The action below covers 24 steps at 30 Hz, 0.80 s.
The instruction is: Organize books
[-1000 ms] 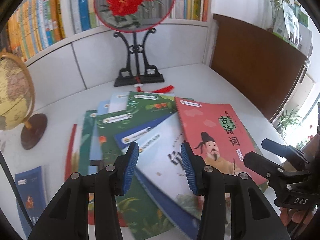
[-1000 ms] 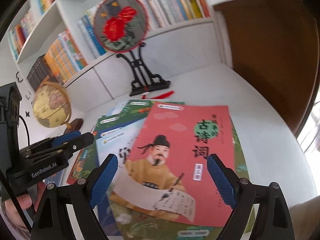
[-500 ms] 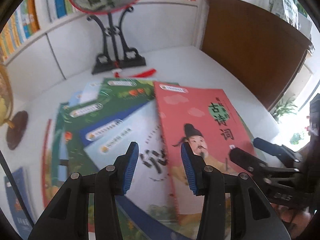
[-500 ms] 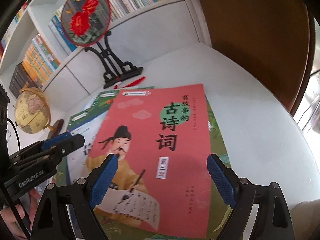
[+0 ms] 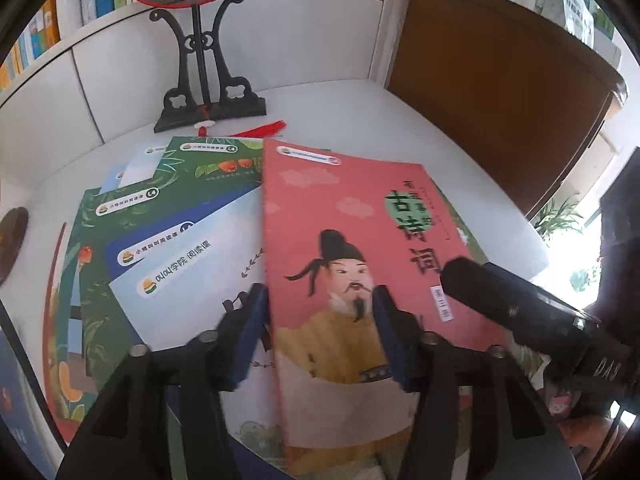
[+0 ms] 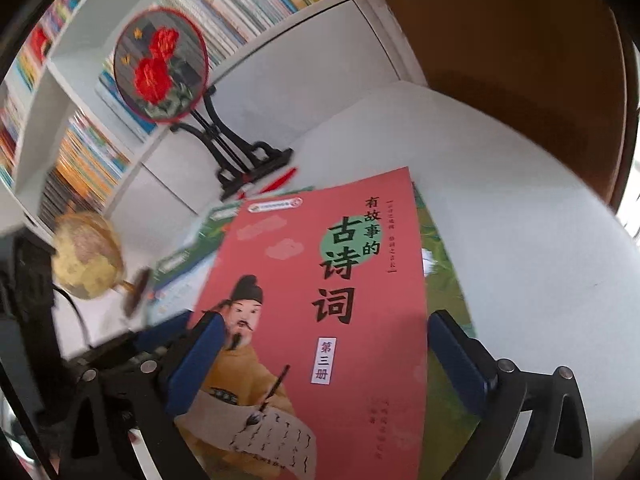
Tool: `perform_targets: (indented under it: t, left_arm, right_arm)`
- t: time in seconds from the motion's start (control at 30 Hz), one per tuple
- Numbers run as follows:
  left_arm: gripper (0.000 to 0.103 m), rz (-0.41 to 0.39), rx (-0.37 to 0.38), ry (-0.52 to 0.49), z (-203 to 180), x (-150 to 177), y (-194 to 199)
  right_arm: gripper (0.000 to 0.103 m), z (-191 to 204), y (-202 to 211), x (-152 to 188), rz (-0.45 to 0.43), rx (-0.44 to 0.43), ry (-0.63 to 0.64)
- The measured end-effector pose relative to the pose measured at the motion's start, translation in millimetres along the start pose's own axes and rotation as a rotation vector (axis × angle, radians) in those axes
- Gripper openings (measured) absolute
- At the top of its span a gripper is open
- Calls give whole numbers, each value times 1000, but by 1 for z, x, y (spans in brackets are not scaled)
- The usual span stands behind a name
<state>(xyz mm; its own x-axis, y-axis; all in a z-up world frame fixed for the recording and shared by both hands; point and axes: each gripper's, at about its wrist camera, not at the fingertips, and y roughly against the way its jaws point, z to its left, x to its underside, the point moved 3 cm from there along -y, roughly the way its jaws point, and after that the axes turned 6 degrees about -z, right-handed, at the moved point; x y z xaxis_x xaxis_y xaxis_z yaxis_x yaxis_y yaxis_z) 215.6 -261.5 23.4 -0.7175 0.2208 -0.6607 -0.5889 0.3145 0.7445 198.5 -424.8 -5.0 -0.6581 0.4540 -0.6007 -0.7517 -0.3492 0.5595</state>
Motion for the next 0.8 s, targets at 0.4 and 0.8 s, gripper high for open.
perform_targets:
  t: [0.4,0.8]
  left_arm:
    - [52,-37,-128,59,50,2,28]
    - [54,-23,-140,165,104,6,42]
  right_arm:
    - [102,46,-30,4,75,-110,62]
    - [102,89,-48,16,91,-199,153]
